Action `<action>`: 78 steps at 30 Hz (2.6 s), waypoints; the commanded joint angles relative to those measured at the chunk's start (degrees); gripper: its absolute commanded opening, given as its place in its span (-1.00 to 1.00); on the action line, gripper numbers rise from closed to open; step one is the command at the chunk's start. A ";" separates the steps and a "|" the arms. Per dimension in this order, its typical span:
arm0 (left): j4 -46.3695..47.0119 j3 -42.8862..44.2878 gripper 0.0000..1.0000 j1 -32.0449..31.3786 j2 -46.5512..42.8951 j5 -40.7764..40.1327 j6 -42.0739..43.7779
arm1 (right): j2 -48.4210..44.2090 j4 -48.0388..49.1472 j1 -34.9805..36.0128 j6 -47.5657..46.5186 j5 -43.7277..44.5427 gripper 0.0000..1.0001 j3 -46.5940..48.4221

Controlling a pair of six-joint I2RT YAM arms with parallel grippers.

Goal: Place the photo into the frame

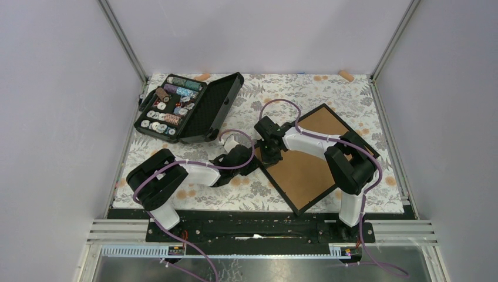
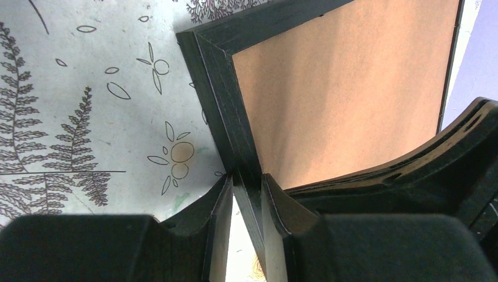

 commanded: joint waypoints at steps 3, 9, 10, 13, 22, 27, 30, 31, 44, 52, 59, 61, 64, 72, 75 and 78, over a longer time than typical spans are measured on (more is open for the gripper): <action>-13.82 -3.35 -0.46 0.13 4.21 -3.75 2.00 | 3.70 -1.89 -0.63 -1.77 2.30 -0.73 -3.15; -15.61 -2.73 -0.47 0.12 4.76 -4.39 1.39 | 2.99 -2.64 -1.01 -2.16 3.57 -0.33 -2.30; -15.68 -2.83 -0.47 0.12 4.84 -4.44 1.31 | 2.60 -2.71 -1.10 -2.00 4.02 -0.33 -2.43; -15.74 -2.98 -0.48 0.12 4.65 -4.51 1.21 | 1.99 -2.10 -1.32 -1.77 3.76 -0.38 -2.99; -16.03 -3.03 -0.50 0.09 4.69 -4.75 1.45 | 0.83 -1.75 -1.69 -1.83 3.24 -0.67 -3.35; -16.04 -3.04 -0.51 0.16 4.55 -4.73 1.47 | 2.30 -2.47 -1.76 -2.36 3.29 -0.72 -1.76; -15.96 -3.23 -0.51 0.08 4.60 -4.84 1.47 | 1.97 -2.54 -1.90 -2.21 3.10 -0.77 -1.32; -16.00 -3.38 -0.51 0.08 4.59 -4.82 1.47 | 1.24 -2.57 -2.05 -2.09 3.02 -0.78 -1.15; -15.96 -3.19 -0.53 0.14 4.95 -4.64 1.74 | 1.65 -4.60 -2.24 -2.67 3.90 -0.59 1.31; -15.95 -3.15 -0.55 0.09 5.02 -4.74 1.74 | -1.45 -1.24 -2.28 -2.51 1.08 -0.37 1.25; -16.04 -3.09 -0.56 0.16 5.06 -4.71 1.92 | 2.19 -2.58 -2.29 -2.71 1.57 -0.48 2.59; -15.98 -3.07 -0.56 0.15 5.03 -4.73 1.94 | 2.47 -2.54 -2.29 -2.66 1.49 -0.48 2.67; -15.94 -3.08 -0.56 0.10 5.28 -4.61 1.83 | 2.45 -2.54 -2.29 -2.42 1.08 -0.45 3.31; -16.03 -3.12 -0.56 0.13 5.19 -4.68 1.84 | 4.17 -2.54 -2.20 -2.47 0.11 -0.44 4.54; -16.19 -3.10 -0.56 0.14 5.02 -4.68 1.91 | 4.73 -2.52 -2.07 -2.57 0.42 -0.45 4.17; -16.23 -3.07 -0.56 0.13 4.91 -4.77 1.94 | 4.66 -2.54 -2.07 -2.63 0.76 -0.46 3.19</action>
